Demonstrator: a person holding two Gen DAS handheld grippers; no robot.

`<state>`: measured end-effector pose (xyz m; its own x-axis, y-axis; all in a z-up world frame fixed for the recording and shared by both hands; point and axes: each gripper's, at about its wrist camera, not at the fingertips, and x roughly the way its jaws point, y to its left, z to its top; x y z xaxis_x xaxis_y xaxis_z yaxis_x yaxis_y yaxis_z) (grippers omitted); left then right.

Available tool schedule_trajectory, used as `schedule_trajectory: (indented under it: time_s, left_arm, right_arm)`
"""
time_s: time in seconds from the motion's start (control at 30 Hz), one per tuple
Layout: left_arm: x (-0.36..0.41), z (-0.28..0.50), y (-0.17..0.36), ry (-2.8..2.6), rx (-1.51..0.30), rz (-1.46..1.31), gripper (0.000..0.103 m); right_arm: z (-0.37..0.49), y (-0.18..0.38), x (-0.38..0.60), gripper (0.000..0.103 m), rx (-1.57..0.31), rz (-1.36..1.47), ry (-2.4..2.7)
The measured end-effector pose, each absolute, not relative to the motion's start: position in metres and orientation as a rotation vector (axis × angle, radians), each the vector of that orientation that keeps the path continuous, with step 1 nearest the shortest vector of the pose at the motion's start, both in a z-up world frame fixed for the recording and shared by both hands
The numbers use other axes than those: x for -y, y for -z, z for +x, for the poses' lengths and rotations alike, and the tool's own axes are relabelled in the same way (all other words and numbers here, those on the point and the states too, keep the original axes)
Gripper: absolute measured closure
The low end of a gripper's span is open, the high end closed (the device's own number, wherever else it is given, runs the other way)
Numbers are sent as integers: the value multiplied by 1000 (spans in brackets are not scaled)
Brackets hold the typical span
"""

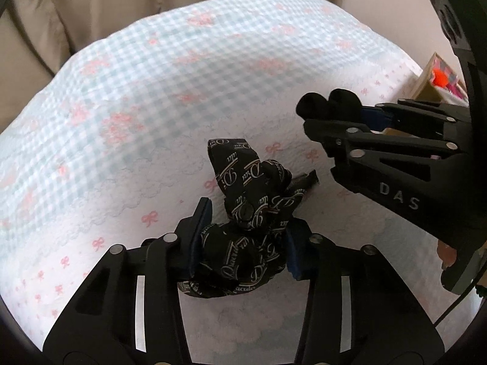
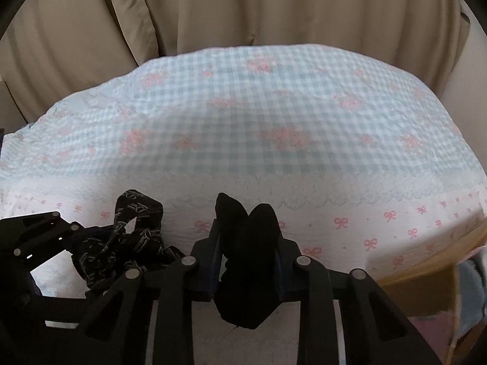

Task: Organize soft objects
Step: 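Carry the black scarf and gloves over the cardboard box with both tools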

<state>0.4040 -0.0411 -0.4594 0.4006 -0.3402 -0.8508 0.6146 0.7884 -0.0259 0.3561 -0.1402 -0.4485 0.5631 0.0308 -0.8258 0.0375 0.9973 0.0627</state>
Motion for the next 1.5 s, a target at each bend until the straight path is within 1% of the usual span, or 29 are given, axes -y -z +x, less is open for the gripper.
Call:
schedule_trajectory:
  time_s: [0.13, 0.27, 0.43, 0.6, 0.77, 0.9, 1.17, 1.33, 1.5]
  left_arm:
    - [32, 394, 434, 598, -970, 288, 65]
    - [23, 378, 400, 580, -938, 274, 65]
    - [10, 346, 340, 551, -903, 237, 65]
    - [-1, 307, 271, 516, -874, 199, 65]
    - [2, 277, 229, 502, -900, 103, 65]
    - [11, 249, 198, 485, -893, 69, 65]
    - [54, 214, 163, 462, -887, 8, 65]
    - [106, 202, 152, 423, -877, -3, 65]
    - [162, 202, 159, 355, -909, -36, 65]
  right_arm:
    - [345, 427, 140, 78, -950, 81, -1]
    - [327, 394, 138, 78, -918, 91, -2]
    - [296, 339, 133, 78, -875, 109, -10]
    - [255, 268, 131, 78, -834, 112, -27]
    - [220, 207, 136, 78, -804, 117, -30]
    - [193, 176, 150, 77, -791, 129, -16]
    - [153, 139, 218, 77, -785, 154, 45]
    - [140, 137, 273, 77, -802, 161, 46]
    - [143, 150, 334, 77, -839, 153, 7]
